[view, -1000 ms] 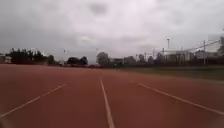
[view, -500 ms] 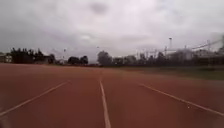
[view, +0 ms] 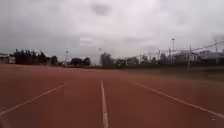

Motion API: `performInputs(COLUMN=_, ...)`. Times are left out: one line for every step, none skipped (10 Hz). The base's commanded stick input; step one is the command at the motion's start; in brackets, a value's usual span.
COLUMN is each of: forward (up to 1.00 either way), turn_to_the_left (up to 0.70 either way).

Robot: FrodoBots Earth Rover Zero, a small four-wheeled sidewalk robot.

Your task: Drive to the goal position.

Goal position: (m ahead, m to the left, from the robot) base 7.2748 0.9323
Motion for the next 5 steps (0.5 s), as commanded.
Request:
performInputs(forward=0.7, turn_to_the_left=0.0)
performInputs(forward=0.7, turn_to_the_left=0.0)
performInputs(forward=0.7, turn_to_the_left=0.0)
performInputs(forward=0.7, turn_to_the_left=0.0)
performInputs(forward=0.7, turn_to_the_left=0.0)
